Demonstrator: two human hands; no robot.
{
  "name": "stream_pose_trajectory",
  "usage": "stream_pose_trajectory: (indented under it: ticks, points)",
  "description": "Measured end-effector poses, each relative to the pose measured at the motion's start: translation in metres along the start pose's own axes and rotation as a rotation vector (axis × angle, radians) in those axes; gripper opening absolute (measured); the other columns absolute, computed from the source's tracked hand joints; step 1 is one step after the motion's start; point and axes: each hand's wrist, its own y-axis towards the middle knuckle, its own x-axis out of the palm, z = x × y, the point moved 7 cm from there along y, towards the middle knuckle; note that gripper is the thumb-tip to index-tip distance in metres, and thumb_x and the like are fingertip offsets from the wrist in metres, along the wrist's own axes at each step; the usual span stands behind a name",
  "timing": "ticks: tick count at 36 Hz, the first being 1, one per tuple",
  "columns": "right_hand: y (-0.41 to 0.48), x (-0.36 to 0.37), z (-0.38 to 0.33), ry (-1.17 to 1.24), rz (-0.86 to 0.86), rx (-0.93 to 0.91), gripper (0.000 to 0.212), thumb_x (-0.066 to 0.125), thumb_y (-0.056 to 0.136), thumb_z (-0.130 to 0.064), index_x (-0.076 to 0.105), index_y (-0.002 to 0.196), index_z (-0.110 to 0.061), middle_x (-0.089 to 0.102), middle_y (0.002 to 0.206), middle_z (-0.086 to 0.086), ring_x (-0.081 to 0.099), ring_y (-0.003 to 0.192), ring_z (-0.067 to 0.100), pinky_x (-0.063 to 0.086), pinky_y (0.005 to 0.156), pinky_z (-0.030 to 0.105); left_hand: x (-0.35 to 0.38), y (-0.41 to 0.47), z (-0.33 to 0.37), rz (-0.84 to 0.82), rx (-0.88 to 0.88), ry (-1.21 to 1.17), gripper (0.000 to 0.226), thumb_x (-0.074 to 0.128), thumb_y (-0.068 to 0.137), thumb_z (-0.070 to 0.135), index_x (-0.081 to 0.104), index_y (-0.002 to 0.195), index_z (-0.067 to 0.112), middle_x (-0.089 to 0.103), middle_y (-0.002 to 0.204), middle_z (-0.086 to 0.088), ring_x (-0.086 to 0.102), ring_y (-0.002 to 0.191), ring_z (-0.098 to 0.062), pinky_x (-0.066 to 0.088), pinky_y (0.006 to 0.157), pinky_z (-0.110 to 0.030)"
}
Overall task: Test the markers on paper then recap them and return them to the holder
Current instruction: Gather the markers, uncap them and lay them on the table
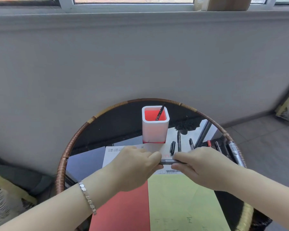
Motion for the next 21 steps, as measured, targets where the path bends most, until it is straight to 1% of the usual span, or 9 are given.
stream_pose_trajectory:
  ticks: [3,5,7,8,11,15,17,19,21]
  points:
    - [0.000,0.002,-0.002,-0.050,0.099,-0.073,0.041,0.025,0.095,-0.046,0.050,0.073,-0.022,0.033,0.043,-0.009,0.028,0.034,0.012,0.012,0.038,0.014,0.003,-0.008,-0.004,-0.094,-0.024,-0.064,0.030,0.029,0.096,0.033,0.023,0.069,0.020,0.020,0.050,0.010,0.017,0.041,-0.015,0.013,0.041,-0.019]
    - [0.001,0.003,-0.006,-0.049,0.155,-0.106,0.048,0.019,0.097,-0.045,0.051,0.072,-0.021,0.039,0.042,-0.008,0.028,0.034,0.013,0.014,0.036,0.017,0.003,-0.012,-0.007,-0.158,-0.043,-0.121,0.033,0.015,0.100,0.039,0.016,0.071,0.023,0.017,0.051,0.011,0.018,0.040,-0.015,0.012,0.038,-0.020]
    - [0.003,0.002,-0.011,-0.027,0.166,-0.134,0.051,0.017,0.097,-0.046,0.052,0.072,-0.019,0.041,0.043,-0.007,0.025,0.037,0.013,0.019,0.035,0.019,0.002,-0.015,-0.009,-0.196,-0.040,-0.173,0.028,0.011,0.099,0.043,0.008,0.076,0.028,0.014,0.049,0.011,0.017,0.038,-0.013,0.006,0.040,-0.016]
    - [0.004,0.002,-0.013,-0.005,0.166,-0.147,0.051,0.018,0.097,-0.046,0.052,0.072,-0.018,0.041,0.044,-0.007,0.024,0.038,0.012,0.018,0.036,0.017,0.001,-0.017,-0.010,-0.209,-0.034,-0.194,0.027,0.012,0.099,0.044,0.007,0.077,0.030,0.012,0.049,0.011,0.017,0.038,-0.013,0.004,0.041,-0.015]
    - [0.006,0.002,-0.017,0.093,0.128,-0.179,0.049,0.022,0.097,-0.047,0.054,0.076,-0.017,0.044,0.047,-0.006,0.025,0.042,0.011,0.014,0.041,0.011,-0.004,-0.019,-0.009,-0.242,-0.003,-0.247,0.030,0.014,0.098,0.045,0.011,0.073,0.029,0.013,0.048,0.010,0.017,0.038,-0.013,0.004,0.041,-0.015]
    - [0.001,0.001,-0.024,0.108,0.139,-0.229,0.042,0.025,0.097,-0.045,0.055,0.082,-0.020,0.046,0.048,-0.005,0.024,0.047,0.011,0.018,0.042,0.018,-0.010,-0.024,-0.001,-0.255,0.063,-0.213,0.033,0.018,0.099,0.038,0.022,0.070,0.022,0.025,0.044,0.007,0.019,0.036,-0.017,0.010,0.042,-0.021]
    - [0.000,0.003,-0.027,0.099,0.162,-0.255,0.040,0.026,0.097,-0.044,0.055,0.083,-0.021,0.046,0.047,-0.006,0.025,0.046,0.011,0.019,0.043,0.018,-0.010,-0.027,0.003,-0.245,0.077,-0.231,0.033,0.019,0.099,0.037,0.023,0.070,0.021,0.028,0.042,0.006,0.018,0.036,-0.017,0.011,0.042,-0.021]
    - [0.001,0.007,-0.031,0.082,0.165,-0.273,0.040,0.026,0.097,-0.043,0.057,0.083,-0.020,0.046,0.047,-0.006,0.029,0.043,0.013,0.019,0.043,0.018,-0.007,-0.030,0.005,-0.242,0.083,-0.223,0.032,0.020,0.099,0.037,0.022,0.070,0.022,0.026,0.043,0.007,0.018,0.037,-0.017,0.011,0.042,-0.022]
    - [0.000,0.010,-0.017,0.082,0.166,-0.226,0.043,0.026,0.096,-0.045,0.058,0.082,-0.020,0.046,0.046,-0.007,0.031,0.041,0.012,0.019,0.042,0.015,-0.008,-0.036,-0.003,-0.232,0.030,-0.270,0.032,0.020,0.099,0.040,0.019,0.070,0.027,0.022,0.045,0.007,0.020,0.037,-0.016,0.014,0.041,-0.024]
